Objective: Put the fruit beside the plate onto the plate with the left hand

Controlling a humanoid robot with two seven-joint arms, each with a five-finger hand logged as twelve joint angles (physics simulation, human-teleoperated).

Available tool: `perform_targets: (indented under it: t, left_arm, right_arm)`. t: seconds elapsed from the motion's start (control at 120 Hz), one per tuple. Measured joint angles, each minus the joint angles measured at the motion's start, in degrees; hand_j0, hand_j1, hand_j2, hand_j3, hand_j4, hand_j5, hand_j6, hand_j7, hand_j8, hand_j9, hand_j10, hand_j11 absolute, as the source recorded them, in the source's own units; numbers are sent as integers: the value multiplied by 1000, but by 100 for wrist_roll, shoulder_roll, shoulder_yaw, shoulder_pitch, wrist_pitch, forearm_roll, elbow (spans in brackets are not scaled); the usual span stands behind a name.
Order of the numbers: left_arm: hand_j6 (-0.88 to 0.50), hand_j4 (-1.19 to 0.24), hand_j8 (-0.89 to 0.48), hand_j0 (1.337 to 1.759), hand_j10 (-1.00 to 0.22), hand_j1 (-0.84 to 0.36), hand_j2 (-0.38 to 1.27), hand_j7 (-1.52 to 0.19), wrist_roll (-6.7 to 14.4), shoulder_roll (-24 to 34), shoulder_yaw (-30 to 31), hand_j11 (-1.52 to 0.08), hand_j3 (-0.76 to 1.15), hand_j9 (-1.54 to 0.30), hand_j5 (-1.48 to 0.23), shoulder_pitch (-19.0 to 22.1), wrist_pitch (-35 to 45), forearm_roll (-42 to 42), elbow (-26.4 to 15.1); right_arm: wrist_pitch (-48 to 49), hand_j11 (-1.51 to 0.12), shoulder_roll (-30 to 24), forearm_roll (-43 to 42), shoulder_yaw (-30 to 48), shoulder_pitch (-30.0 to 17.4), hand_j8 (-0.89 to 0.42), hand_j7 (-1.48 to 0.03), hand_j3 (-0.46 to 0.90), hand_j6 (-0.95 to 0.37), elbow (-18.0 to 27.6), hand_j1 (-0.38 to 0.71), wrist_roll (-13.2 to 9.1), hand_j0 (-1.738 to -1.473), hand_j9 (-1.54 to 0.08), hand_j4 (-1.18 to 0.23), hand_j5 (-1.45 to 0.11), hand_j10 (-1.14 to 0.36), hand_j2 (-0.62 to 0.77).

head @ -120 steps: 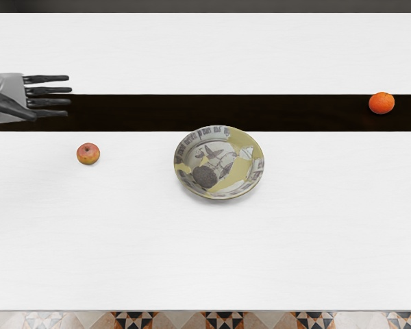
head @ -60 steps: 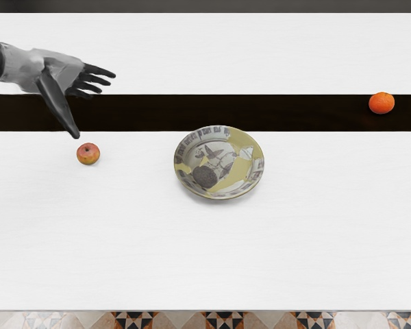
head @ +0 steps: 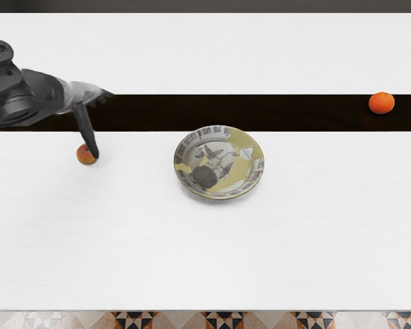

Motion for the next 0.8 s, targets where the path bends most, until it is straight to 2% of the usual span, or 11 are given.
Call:
perform_targets:
  t: [0.158,0.275,0.458,0.55,0.8]
  left_arm:
    - [-14,-13,-13,1658,-12,338,3,-13,0,-175,527,-13,0,-13,-13,-6,475,426,-128]
    - [-15,-14,-14,1658,-13,337,3,-14,0,-316,848,-14,0,-14,-14,12,1152,766,-159]
    - [-28,-27,-28,1658,-27,321,6,-32,0,-551,1251,-31,0,-31,-32,203,1601,938,-170]
    - [-47,-46,-47,1658,-45,299,10,-56,0,-559,1358,-56,0,-56,-56,338,1826,1123,-172]
    - [-132,-131,-132,1658,-130,197,28,-166,0,-630,1435,-166,0,-166,-167,381,2041,1271,-172]
  right_arm:
    - [0,-24,0,0,0,0,-19,-24,0,-19,0,-327,0,-1658,-24,-19,-24,-19,-4]
    - [0,-24,0,0,0,1,-19,-24,0,-19,0,-327,0,-1658,-24,-19,-24,-19,-4]
    - [0,-24,0,0,0,0,-19,-24,0,-19,0,-327,0,-1658,-24,-19,-24,-19,-4]
    - [0,-24,0,0,0,1,-19,-24,0,-19,0,-327,0,-1658,-24,-19,-24,-19,-4]
    - [0,-24,0,0,0,1,-19,-24,0,-19,0,-327,0,-1658,-24,-19,-24,-19,-4]
